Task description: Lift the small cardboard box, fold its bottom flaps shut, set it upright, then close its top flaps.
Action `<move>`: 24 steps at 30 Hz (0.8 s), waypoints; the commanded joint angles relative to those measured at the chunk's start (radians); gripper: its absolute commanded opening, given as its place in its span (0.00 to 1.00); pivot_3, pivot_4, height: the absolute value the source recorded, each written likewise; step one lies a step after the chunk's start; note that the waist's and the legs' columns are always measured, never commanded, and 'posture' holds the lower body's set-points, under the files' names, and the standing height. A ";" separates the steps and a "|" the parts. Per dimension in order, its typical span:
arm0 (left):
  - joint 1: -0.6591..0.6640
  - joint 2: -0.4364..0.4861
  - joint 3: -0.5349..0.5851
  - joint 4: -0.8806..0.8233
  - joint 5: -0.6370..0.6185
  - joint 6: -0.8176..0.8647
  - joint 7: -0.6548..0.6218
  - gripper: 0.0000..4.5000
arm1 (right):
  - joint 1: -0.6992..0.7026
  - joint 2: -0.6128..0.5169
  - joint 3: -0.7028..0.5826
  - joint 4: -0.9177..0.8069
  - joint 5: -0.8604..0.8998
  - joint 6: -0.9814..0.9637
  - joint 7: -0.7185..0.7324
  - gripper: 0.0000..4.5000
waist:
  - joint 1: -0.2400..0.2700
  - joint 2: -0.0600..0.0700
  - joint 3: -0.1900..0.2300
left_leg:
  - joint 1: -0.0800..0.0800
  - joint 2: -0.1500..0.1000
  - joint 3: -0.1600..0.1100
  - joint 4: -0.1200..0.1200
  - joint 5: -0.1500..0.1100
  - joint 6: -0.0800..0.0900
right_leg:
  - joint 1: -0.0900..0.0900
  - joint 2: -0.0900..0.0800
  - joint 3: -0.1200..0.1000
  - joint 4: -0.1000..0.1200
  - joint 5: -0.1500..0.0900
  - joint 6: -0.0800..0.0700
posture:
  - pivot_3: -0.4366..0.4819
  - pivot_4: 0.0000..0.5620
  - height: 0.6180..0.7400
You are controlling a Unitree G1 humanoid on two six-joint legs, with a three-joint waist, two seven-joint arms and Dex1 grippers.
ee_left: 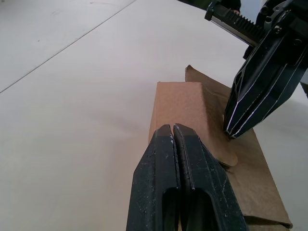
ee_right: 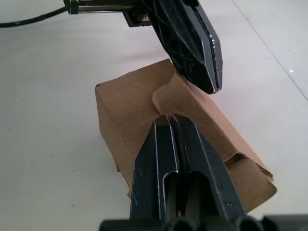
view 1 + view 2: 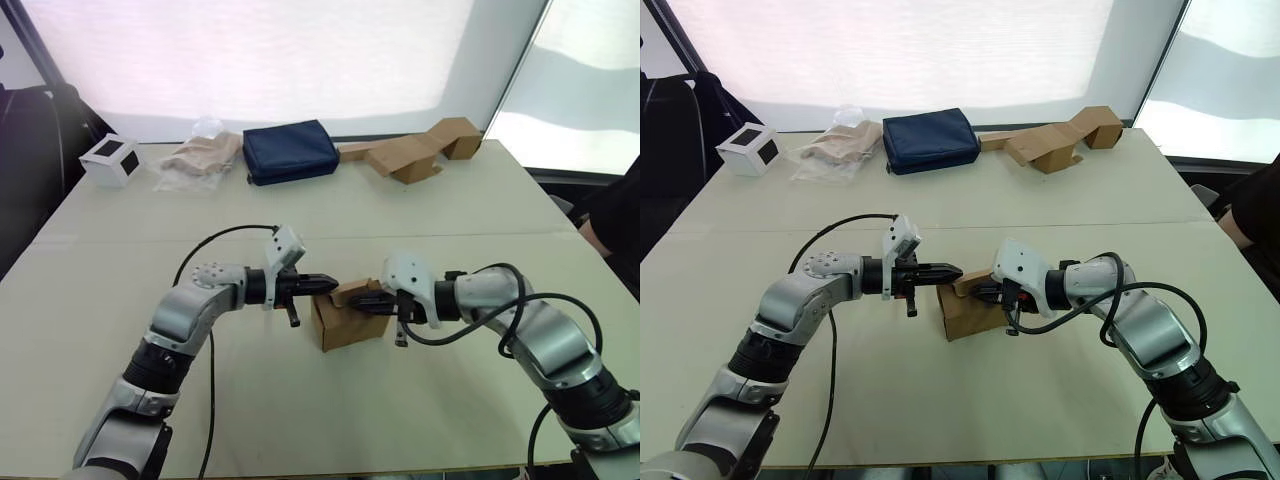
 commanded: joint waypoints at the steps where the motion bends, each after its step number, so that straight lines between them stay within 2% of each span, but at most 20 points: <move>1: -0.004 0.008 0.023 -0.038 -0.023 0.009 -0.007 0.01 | -0.012 -0.008 0.022 0.015 -0.045 -0.037 -0.004 0.00 | 0.000 0.000 0.000 | 0.000 0.000 0.000 0.000 0.000 0.000 | 0.000 0.000 0.000 0.000 0.000 0.000 | 0.48 0.27 1.00; 9: -0.004 0.005 0.017 -0.042 -0.019 0.015 -0.011 0.01 | -0.025 0.007 0.058 0.057 -0.102 -0.071 -0.004 0.00 | 0.000 0.000 0.000 | 0.000 0.000 0.000 0.000 0.000 0.000 | 0.000 0.000 0.000 0.000 0.000 0.000 | 0.48 0.27 1.00; 24: 0.005 0.032 -0.056 -0.053 0.068 -0.065 -0.024 0.01 | 0.000 0.001 0.024 -0.011 -0.041 0.004 0.024 0.00 | 0.000 0.000 0.000 | 0.000 0.000 0.000 0.000 0.000 0.000 | 0.000 0.000 0.000 0.000 0.000 0.000 | 0.48 0.27 1.00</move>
